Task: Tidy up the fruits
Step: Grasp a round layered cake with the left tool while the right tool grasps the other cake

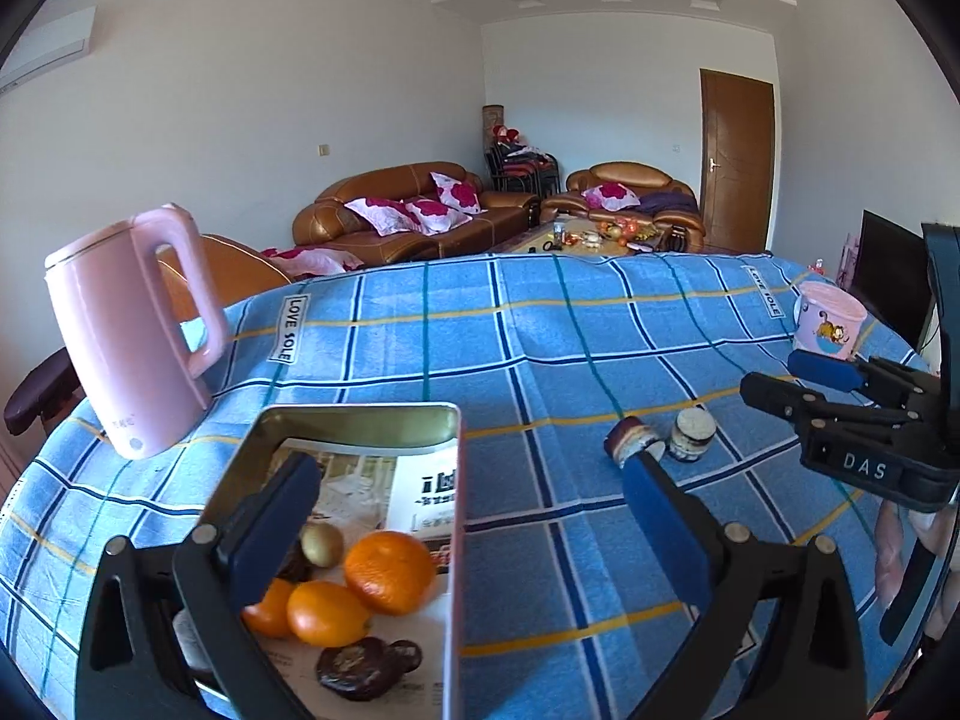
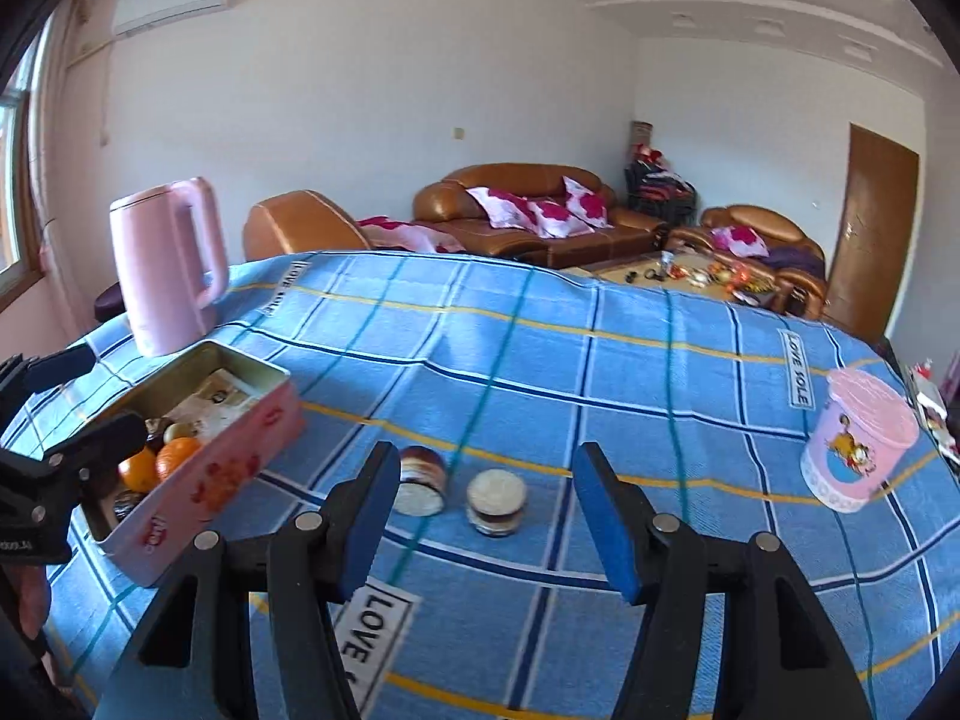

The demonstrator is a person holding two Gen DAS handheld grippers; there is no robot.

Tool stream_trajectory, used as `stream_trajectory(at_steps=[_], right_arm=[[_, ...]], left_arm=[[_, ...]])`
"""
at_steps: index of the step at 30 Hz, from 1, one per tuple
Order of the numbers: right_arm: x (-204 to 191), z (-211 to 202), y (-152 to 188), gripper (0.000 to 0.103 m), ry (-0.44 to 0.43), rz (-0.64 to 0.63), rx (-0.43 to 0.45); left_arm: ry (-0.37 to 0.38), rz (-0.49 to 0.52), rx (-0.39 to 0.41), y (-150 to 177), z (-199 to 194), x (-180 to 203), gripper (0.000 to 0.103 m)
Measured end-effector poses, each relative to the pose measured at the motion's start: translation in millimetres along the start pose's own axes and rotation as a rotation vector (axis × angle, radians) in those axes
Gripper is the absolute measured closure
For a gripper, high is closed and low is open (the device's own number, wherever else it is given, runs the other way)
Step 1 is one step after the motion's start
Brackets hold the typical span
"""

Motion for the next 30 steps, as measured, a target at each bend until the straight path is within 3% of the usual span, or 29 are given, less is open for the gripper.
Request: stream_trajectory(at_steps=[13, 15, 16, 19, 27, 30], right_arm=[[2, 69, 13, 0.042, -0.036, 0.074, -0.17], [3, 79, 19, 0.046, -0.039, 0.084, -0.209], [5, 83, 21, 0.054, -0.054, 0.101, -0.233], [9, 82, 22, 0.067, -0.078, 0.132, -0.231], [23, 61, 21, 0.068, 0.016, 0.107, -0.166], [38, 58, 22, 0.068, 0.051, 0.131, -0.161]], left_arm=[[-0.053, -0.006, -0.073, -3, 49, 15, 0.0], [-0.048, -0.008, -0.078, -2, 51, 15, 0.0], [-0.047, -0.008, -0.08, -2, 51, 15, 0.0], [-0.033, -0.003, -0.088, -2, 53, 20, 0.0], [0.043, 0.042, -0.137, -2, 67, 53, 0.001], [0.081, 0.04, -0.188, 1, 81, 67, 0.007]])
Point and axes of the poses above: each gripper's, at about its wrist camera, not at the fingertips, and z roughly the way its jaws point, x to its right, y to its underside, the point moved 5 cm from there along z, roughly the way its jaws point, and after that the axes turned 1 degree about x, right-handed, at the moved point
